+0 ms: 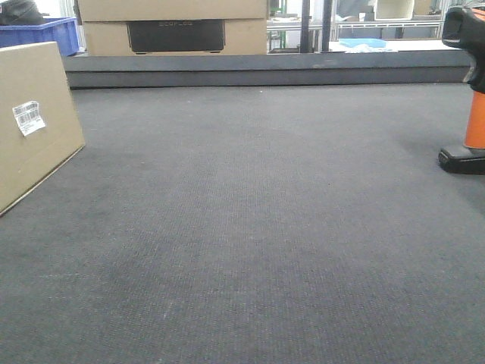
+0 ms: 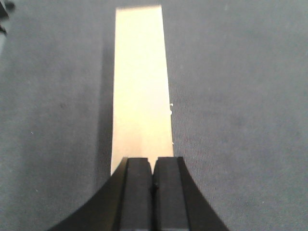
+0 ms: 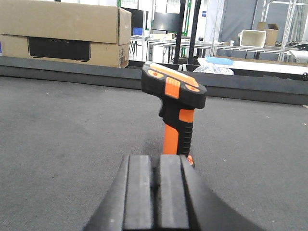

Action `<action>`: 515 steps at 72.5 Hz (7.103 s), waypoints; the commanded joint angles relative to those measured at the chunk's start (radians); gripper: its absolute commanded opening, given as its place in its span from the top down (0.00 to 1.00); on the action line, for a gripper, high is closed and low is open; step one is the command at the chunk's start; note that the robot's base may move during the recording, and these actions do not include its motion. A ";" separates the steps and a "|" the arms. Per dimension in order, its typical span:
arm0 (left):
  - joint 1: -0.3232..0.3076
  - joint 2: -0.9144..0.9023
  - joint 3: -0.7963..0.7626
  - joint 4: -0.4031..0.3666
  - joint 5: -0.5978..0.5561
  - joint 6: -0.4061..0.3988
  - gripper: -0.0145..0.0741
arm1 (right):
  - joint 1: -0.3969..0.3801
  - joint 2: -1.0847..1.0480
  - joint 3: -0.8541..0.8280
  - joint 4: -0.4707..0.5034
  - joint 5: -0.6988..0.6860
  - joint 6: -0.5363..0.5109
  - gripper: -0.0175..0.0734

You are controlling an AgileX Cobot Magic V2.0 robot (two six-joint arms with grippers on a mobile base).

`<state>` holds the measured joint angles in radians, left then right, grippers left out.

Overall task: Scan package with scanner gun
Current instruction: 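Reach the left gripper to the tan cardboard box and grasp it, then lift the box with the left gripper, tilting its labeled side up, then grasp the orange scanner gun with the right gripper and lift it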

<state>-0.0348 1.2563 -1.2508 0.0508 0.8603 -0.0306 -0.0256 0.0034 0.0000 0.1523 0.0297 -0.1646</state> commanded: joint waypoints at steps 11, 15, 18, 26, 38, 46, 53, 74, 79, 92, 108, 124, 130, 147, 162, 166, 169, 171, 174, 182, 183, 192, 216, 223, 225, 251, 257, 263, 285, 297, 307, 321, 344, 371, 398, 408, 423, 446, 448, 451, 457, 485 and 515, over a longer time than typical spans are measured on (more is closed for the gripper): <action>0.002 0.140 -0.121 0.004 0.058 -0.007 0.88 | -0.001 -0.003 0.000 -0.005 -0.023 -0.001 0.99; 0.002 0.160 -0.133 0.004 0.058 -0.011 0.79 | -0.001 -0.003 0.000 -0.005 -0.023 -0.001 0.99; 0.002 0.173 -0.135 0.004 0.058 -0.032 0.69 | -0.001 -0.003 0.000 -0.005 -0.023 -0.001 0.99; 0.002 0.194 -0.135 0.004 0.058 -0.085 0.44 | -0.001 -0.003 0.000 -0.005 -0.023 -0.001 0.99; 0.002 0.233 -0.135 0.012 0.058 -0.088 0.22 | -0.001 -0.003 0.000 -0.005 -0.023 -0.001 0.99; 0.002 0.255 -0.135 0.038 0.064 -0.090 0.21 | -0.001 -0.003 0.000 -0.005 -0.023 -0.001 0.99; 0.002 0.279 -0.135 0.038 0.068 -0.090 0.21 | -0.001 -0.003 0.000 -0.005 -0.023 -0.001 0.99; 0.002 0.352 -0.135 0.025 0.076 -0.111 0.22 | -0.001 -0.003 0.000 -0.005 -0.023 -0.001 0.99; 0.002 0.370 -0.135 0.022 0.092 -0.127 0.22 | -0.001 -0.003 0.000 -0.005 -0.023 -0.001 0.99; 0.002 0.382 -0.135 0.014 0.106 -0.167 0.40 | -0.001 -0.003 0.000 -0.005 -0.023 -0.001 0.99; 0.002 0.382 -0.152 0.006 0.113 -0.167 0.94 | -0.001 -0.003 0.000 -0.005 -0.023 -0.001 0.99; -0.019 0.378 -0.290 -0.058 0.209 -0.167 0.96 | -0.001 -0.003 0.000 -0.005 -0.023 -0.001 0.99; -0.054 0.367 -0.321 -0.109 0.222 -0.186 0.96 | -0.001 -0.003 0.000 -0.005 -0.023 -0.001 0.99; -0.207 0.361 -0.297 -0.225 0.104 -0.340 0.96 | -0.001 -0.003 0.000 -0.005 -0.023 -0.001 0.99; -0.319 0.367 -0.227 -0.276 -0.076 -0.417 0.96 | -0.001 -0.003 0.000 -0.005 -0.023 -0.001 0.99; -0.342 0.367 -0.205 -0.292 -0.139 -0.417 0.96 | -0.001 -0.003 0.000 -0.005 -0.023 -0.001 0.99; -0.358 0.369 -0.189 -0.301 -0.180 -0.417 0.96 | -0.001 -0.003 0.000 -0.005 -0.023 -0.001 0.99; -0.363 0.371 -0.182 -0.305 -0.194 -0.417 0.96 | -0.001 -0.003 0.000 -0.005 -0.023 -0.001 0.99; -0.372 0.374 -0.171 -0.312 -0.204 -0.417 0.96 | -0.001 -0.003 0.000 -0.005 -0.023 -0.001 0.99; -0.379 0.407 -0.159 -0.362 -0.197 -0.417 0.96 | -0.001 -0.003 0.000 -0.005 -0.023 -0.001 0.99; -0.379 0.411 -0.159 -0.368 -0.200 -0.417 0.96 | -0.001 -0.003 0.000 -0.005 -0.023 -0.001 0.99; -0.379 0.434 -0.159 -0.388 -0.231 -0.417 0.96 | -0.001 -0.003 0.000 -0.005 -0.023 -0.001 0.99; -0.379 0.436 -0.159 -0.373 -0.210 -0.415 0.96 | -0.001 -0.003 -0.089 -0.011 0.014 -0.001 0.99; -0.379 0.436 -0.159 -0.363 -0.203 -0.415 0.96 | -0.001 0.018 -0.181 -0.057 0.082 -0.001 0.99; -0.379 0.436 -0.159 -0.359 -0.203 -0.415 0.96 | -0.001 0.032 -0.199 -0.067 0.095 -0.001 0.99; -0.379 0.436 -0.159 -0.352 -0.188 -0.366 0.96 | -0.001 0.443 -0.472 -0.077 0.219 -0.001 0.99; -0.379 0.436 -0.159 -0.352 -0.188 -0.366 0.96 | -0.001 0.532 -0.501 -0.068 0.162 -0.001 0.99; -0.379 0.436 -0.159 -0.352 -0.188 -0.366 0.96 | -0.001 0.594 -0.512 -0.068 0.075 -0.001 0.99; -0.379 0.436 -0.159 -0.352 -0.188 -0.366 0.96 | -0.001 0.722 -0.512 0.004 -0.102 -0.001 0.99; -0.379 0.436 -0.159 -0.352 -0.188 -0.366 0.96 | -0.001 0.869 -0.498 0.192 -0.186 -0.001 0.99; -0.379 0.436 -0.159 -0.352 -0.188 -0.366 0.96 | -0.001 0.983 -0.485 0.236 -0.320 -0.001 0.99; -0.379 0.436 -0.159 -0.352 -0.188 -0.366 0.96 | -0.001 1.115 -0.486 0.236 -0.407 -0.001 0.99; -0.379 0.436 -0.159 -0.352 -0.188 -0.366 0.96 | -0.003 1.216 -0.486 0.130 -0.457 -0.001 0.99; -0.379 0.436 -0.159 -0.352 -0.194 -0.366 0.96 | -0.026 1.159 -0.531 -0.023 -0.322 0.085 0.99; -0.379 0.436 -0.159 -0.352 -0.195 -0.366 0.96 | -0.026 1.114 -0.607 -0.037 -0.214 0.170 0.99; -0.379 0.436 -0.159 -0.352 -0.192 -0.366 0.96 | -0.026 1.114 -0.607 -0.037 -0.242 0.193 0.99; -0.379 0.436 -0.159 -0.352 -0.192 -0.366 0.96 | -0.074 1.114 -0.607 -0.075 -0.238 0.193 0.99; -0.379 0.436 -0.159 -0.352 -0.186 -0.366 0.96 | -0.105 1.114 -0.607 -0.127 -0.170 0.193 0.99; -0.379 0.436 -0.159 -0.352 -0.186 -0.366 0.96 | -0.106 1.114 -0.607 -0.127 -0.173 0.193 0.99; -0.379 0.436 -0.159 -0.352 -0.183 -0.366 0.96 | -0.106 1.114 -0.607 -0.127 -0.177 0.195 0.99; -0.379 0.436 -0.159 -0.352 -0.179 -0.366 0.96 | -0.106 1.114 -0.606 -0.127 -0.186 0.229 0.99; -0.379 0.436 -0.159 -0.352 -0.175 -0.366 0.96 | -0.106 1.234 -0.476 -0.127 -0.553 0.312 0.99; -0.379 0.436 -0.159 -0.352 -0.175 -0.366 0.96 | -0.106 1.349 -0.441 -0.127 -0.638 0.312 0.99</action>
<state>-0.4072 1.6939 -1.4080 -0.2985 0.6964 -0.3967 -0.1251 1.3290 -0.4457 0.0316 -0.5766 0.1471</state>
